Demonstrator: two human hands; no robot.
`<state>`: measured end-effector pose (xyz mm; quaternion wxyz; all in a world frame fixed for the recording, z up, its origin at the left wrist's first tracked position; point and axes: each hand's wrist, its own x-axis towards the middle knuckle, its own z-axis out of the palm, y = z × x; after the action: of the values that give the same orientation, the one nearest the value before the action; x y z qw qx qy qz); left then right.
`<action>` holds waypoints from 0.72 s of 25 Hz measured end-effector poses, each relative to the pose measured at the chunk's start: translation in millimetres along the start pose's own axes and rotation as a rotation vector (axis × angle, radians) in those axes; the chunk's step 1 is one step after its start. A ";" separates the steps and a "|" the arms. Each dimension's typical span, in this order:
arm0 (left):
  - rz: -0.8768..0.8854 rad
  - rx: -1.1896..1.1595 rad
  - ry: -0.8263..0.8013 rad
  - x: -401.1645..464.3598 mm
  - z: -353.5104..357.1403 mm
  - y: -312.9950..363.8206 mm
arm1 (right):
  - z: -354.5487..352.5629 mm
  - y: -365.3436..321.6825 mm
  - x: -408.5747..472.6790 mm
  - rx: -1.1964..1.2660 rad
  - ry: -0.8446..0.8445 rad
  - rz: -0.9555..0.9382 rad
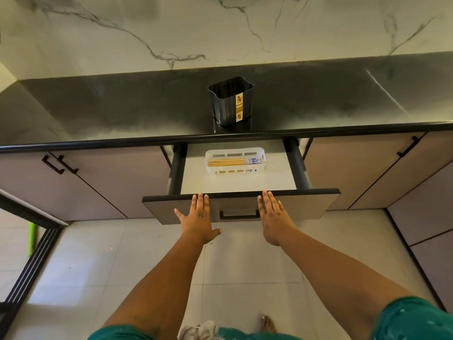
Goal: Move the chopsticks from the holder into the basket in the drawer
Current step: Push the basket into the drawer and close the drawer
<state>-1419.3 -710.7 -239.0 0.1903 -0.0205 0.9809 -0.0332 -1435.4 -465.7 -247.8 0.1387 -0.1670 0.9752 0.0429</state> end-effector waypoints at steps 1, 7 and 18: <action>-0.008 -0.008 -0.003 8.7 -4.2 1.3 | -2.9 3.7 9.1 -0.011 -0.004 -0.012; 0.008 0.010 -0.017 65.4 -28.9 -2.6 | -24.0 23.3 64.1 -0.018 -0.031 -0.032; 0.096 -0.305 0.176 161.4 -52.8 -32.6 | -52.2 43.5 155.1 0.250 0.182 0.260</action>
<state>-1587.7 -748.7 -247.7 0.0999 0.0007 0.9873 0.1236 -1604.0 -480.3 -240.4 0.0631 -0.0245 0.9948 -0.0760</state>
